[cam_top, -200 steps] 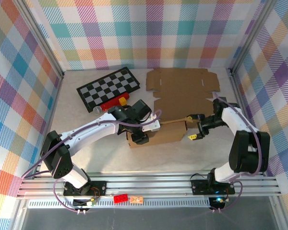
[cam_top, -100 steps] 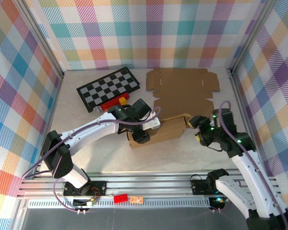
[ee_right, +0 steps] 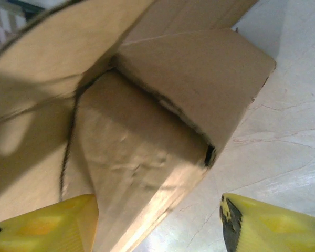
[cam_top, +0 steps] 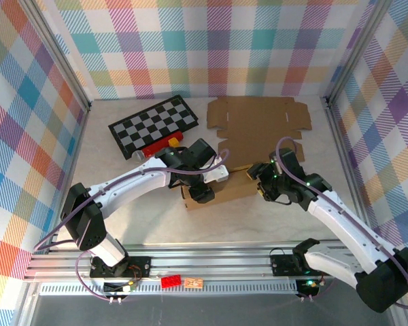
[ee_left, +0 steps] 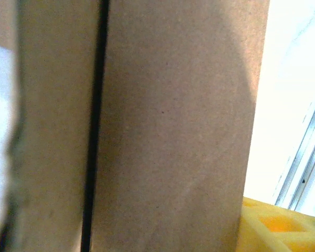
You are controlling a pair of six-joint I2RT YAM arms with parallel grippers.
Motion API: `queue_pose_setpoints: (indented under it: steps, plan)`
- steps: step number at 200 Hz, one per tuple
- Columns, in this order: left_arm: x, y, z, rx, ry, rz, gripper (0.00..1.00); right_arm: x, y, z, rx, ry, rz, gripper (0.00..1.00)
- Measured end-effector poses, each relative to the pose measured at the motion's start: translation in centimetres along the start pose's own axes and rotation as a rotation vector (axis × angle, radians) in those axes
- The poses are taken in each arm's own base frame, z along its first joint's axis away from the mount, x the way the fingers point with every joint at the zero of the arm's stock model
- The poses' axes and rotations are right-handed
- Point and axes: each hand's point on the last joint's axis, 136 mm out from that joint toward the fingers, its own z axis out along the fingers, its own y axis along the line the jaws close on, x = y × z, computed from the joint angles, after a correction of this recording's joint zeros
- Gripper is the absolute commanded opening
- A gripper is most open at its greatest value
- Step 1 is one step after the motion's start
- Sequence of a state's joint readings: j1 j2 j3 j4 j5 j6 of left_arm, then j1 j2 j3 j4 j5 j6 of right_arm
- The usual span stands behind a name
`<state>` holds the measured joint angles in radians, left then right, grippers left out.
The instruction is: Fold the paper box
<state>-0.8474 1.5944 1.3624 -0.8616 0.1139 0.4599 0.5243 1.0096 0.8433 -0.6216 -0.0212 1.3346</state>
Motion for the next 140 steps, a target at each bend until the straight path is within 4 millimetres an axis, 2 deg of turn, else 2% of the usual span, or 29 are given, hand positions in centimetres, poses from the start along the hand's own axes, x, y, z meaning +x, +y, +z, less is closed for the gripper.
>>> queue_pose_setpoints:
  steps: [22, 44, 90, 118, 140]
  plan:
    - [-0.1, 0.0, 0.0, 0.0, -0.002, 0.0, 0.63, 0.0, -0.5, 0.9, 0.032, 0.008, 0.026, 0.54]
    - [-0.1, 0.0, 0.0, 0.0, -0.002, 0.0, 0.63, 0.1, -0.4, 1.1, 0.031, 0.008, 0.037, 0.49]
    - [-0.1, 0.0, 0.0, 0.0, -0.002, 0.0, 0.61, 0.1, -0.1, 1.0, 0.031, 0.007, 0.043, 0.48]
    - [-0.1, 0.0, 0.0, 0.0, -0.002, 0.001, 0.59, 0.0, -0.2, 0.5, 0.052, 0.002, 0.03, 0.61]
    - [-0.1, 0.1, -0.1, -0.001, -0.002, 0.002, 0.58, -0.1, -0.2, -0.4, 0.083, -0.001, -0.044, 0.64]
